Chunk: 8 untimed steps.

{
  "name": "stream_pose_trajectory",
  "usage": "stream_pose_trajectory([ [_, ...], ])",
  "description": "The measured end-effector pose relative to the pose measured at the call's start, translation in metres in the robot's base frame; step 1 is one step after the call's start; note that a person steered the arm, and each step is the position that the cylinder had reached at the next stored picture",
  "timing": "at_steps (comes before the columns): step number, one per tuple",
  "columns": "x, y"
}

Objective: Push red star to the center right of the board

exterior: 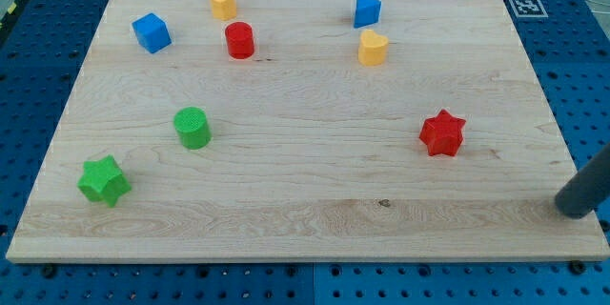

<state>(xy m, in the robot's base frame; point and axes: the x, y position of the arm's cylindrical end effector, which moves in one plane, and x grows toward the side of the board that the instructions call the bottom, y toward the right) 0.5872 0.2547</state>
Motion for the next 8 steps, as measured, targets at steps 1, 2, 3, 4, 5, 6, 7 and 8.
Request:
stream_pose_trajectory([
  [1, 0.002, -0.062],
  [2, -0.009, -0.127],
  [3, -0.034, -0.178],
  [4, -0.071, -0.18],
  [5, -0.079, -0.163],
  [6, -0.079, -0.129],
  [7, -0.08, -0.117],
  [8, -0.083, -0.103],
])
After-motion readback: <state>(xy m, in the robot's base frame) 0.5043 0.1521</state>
